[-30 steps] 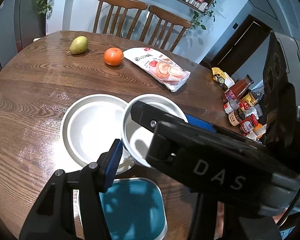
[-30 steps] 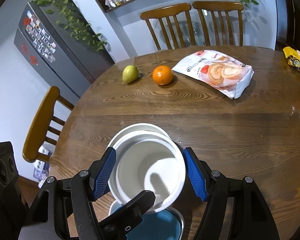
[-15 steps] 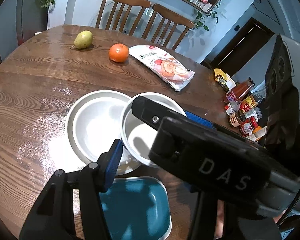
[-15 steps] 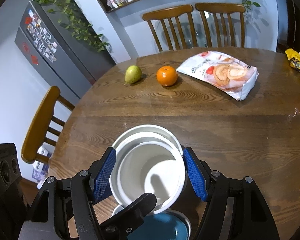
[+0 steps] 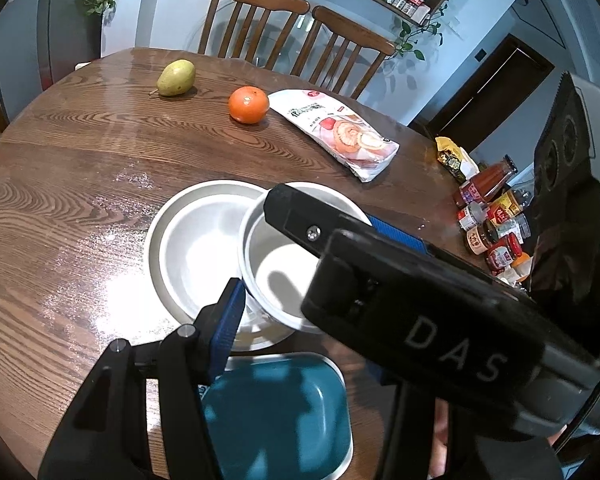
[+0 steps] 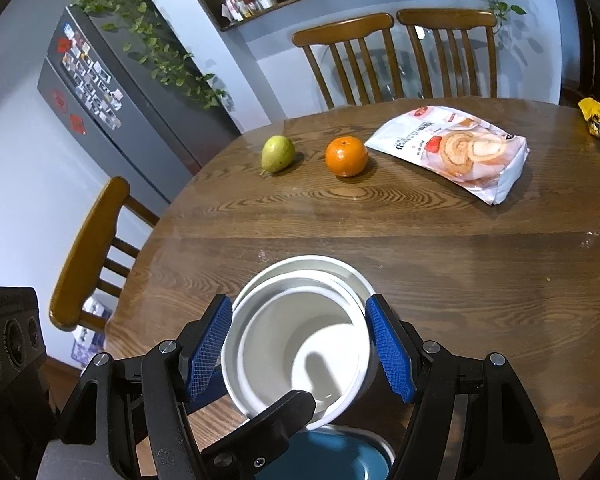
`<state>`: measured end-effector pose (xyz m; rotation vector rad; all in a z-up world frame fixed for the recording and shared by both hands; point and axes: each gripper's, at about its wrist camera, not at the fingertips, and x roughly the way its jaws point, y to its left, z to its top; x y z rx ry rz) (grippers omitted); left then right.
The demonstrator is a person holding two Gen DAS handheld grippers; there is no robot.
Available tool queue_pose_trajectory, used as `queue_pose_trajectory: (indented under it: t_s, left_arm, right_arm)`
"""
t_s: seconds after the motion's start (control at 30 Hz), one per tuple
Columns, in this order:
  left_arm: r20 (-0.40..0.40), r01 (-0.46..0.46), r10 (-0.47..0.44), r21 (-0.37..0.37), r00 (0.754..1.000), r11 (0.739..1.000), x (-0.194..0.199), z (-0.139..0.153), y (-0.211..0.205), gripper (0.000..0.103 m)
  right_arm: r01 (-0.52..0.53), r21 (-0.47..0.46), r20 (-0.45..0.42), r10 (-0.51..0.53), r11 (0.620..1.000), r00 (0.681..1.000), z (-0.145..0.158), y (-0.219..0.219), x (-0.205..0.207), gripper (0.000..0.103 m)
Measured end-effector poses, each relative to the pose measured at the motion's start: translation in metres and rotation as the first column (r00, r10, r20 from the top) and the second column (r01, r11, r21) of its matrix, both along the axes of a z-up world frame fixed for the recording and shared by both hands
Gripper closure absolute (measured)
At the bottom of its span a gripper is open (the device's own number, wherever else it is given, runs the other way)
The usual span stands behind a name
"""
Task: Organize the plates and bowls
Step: 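Lower the small white bowl into the nested bowls with the right gripper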
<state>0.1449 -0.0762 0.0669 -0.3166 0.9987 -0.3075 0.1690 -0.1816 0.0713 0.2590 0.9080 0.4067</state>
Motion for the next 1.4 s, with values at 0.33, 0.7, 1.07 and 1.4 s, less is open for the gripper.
queue_pose_trajectory:
  t_s: [0.33, 0.7, 1.07, 1.4]
  left_arm:
    - [-0.027, -0.013, 0.014, 0.034, 1.000, 0.999, 0.006, -0.005, 0.004, 0.052]
    - [-0.051, -0.027, 0.031, 0.075, 0.998, 0.997, 0.011, -0.012, 0.008, 0.052]
    - [-0.096, -0.021, 0.029, 0.079, 0.995, 0.997, 0.018, -0.023, 0.010, 0.052]
    - [-0.144, 0.010, -0.001, 0.067, 0.990, 0.998, 0.028, -0.037, 0.012, 0.052]
  right_arm:
    - [-0.015, 0.029, -0.023, 0.016, 0.999, 1.000, -0.011, 0.005, 0.008, 0.031]
    - [-0.040, 0.063, -0.034, 0.042, 0.997, 0.999, -0.021, 0.010, 0.014, 0.031]
    - [-0.039, 0.063, -0.072, 0.043, 0.997, 0.996, -0.033, 0.013, 0.021, 0.031]
    - [-0.027, 0.034, -0.088, 0.030, 0.999, 0.996, -0.046, 0.015, 0.027, 0.031]
